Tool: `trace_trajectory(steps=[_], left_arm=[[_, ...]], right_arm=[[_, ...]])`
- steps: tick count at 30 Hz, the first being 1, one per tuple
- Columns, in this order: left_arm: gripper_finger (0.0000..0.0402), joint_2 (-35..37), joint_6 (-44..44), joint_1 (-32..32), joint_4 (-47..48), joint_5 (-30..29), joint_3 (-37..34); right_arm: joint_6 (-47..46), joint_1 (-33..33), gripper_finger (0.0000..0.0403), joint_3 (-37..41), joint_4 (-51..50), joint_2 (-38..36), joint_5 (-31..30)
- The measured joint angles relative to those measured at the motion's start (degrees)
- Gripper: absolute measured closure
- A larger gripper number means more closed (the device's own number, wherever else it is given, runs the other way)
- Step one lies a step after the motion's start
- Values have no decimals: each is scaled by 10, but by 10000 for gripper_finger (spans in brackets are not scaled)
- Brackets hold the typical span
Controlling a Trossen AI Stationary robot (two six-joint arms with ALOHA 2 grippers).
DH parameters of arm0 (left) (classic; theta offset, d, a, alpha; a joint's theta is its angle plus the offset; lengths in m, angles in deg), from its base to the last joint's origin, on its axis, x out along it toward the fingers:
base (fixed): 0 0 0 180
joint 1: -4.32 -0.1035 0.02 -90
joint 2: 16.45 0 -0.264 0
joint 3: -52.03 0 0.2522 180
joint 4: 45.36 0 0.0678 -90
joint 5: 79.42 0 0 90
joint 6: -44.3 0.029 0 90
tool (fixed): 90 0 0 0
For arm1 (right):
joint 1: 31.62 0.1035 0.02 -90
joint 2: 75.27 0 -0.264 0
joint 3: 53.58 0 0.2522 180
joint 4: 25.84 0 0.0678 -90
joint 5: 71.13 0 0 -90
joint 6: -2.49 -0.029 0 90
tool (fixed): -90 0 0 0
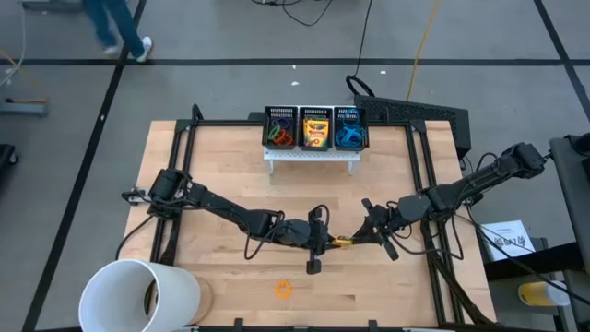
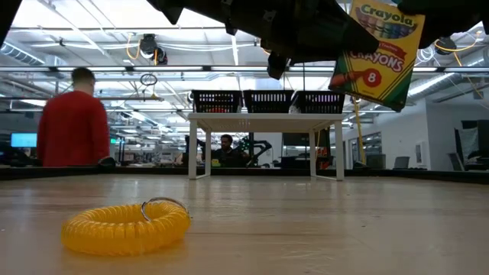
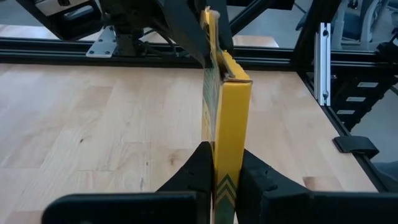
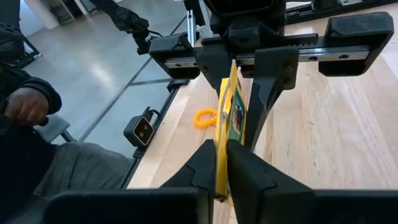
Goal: Pick & Place Office Desk Supplies
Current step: Put the crayon box into the middle black bin on the shelf
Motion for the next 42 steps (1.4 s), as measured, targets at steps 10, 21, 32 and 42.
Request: trace_trajectory(steps=[10, 21, 32, 42], left_arm=[[332, 0, -35, -1, -2, 2, 0], [293, 76, -46, -2, 41, 0, 0], [282, 206, -11, 5, 196, -1, -2], [282, 304, 83, -2, 148, -2, -98]], right_arm=[[23, 0, 398, 0, 3, 0, 1], [33, 0, 399, 0, 2, -17, 1], [67, -16, 399, -64, -94, -42, -61], [124, -125, 399, -245, -305, -37, -59]])
